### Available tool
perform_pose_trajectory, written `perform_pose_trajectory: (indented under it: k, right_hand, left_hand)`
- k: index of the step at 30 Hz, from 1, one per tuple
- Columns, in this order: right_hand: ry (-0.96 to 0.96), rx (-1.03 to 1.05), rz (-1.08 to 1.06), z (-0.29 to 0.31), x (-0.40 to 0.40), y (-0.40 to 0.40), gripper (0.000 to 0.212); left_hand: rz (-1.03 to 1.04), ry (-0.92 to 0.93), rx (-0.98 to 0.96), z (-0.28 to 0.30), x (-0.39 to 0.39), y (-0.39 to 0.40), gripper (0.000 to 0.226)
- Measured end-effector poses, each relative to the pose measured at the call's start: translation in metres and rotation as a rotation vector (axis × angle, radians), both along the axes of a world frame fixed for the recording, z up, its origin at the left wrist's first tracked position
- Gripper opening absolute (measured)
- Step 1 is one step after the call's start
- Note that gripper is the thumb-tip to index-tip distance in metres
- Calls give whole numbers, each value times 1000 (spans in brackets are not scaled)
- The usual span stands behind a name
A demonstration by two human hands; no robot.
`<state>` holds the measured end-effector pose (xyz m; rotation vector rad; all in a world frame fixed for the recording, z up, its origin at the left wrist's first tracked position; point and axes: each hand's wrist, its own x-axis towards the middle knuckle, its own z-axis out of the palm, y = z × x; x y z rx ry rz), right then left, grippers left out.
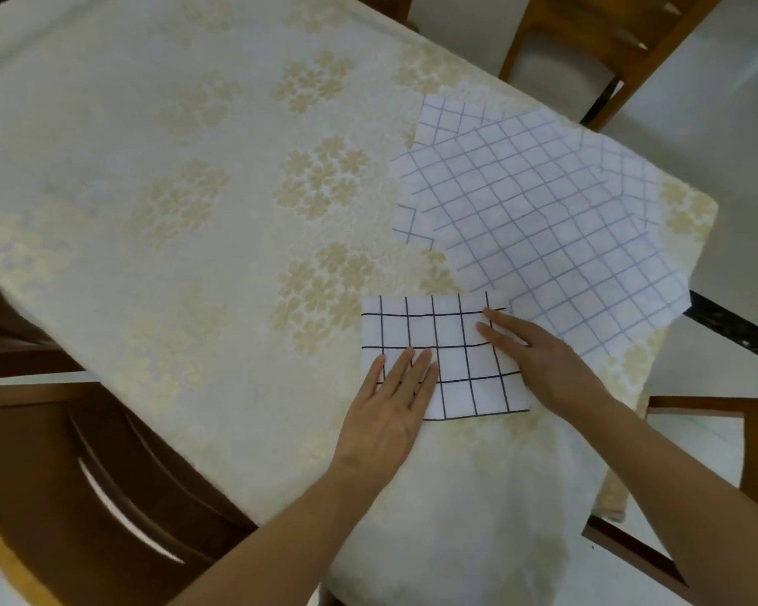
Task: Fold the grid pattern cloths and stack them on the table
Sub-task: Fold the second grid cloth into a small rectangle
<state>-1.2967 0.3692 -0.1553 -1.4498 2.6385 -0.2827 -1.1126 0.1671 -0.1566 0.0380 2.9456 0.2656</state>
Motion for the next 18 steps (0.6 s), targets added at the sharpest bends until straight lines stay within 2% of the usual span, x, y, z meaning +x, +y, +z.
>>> perform_pose_trajectory:
  k: [2,5,11,14,18]
  right_hand:
    - [-11,1,-13,-4,-2,4,102]
    - [5,-4,-17,-11,-4,10,93]
    - [30,23,10,-17,-13,24,86]
    - [70,43,59,-19,-17,28,72]
    - [117,103,58,-27,-18,27,81]
  left_hand:
    - [-20,7,8,1,-4,4,67]
    - [-65,-78,25,5,-10,9,67]
    - [-116,-110,-37,3,-16,14,71]
    - [-126,-147,-52,5,-19,14,68]
    - [-125,-172,-32,4,-20,14,68]
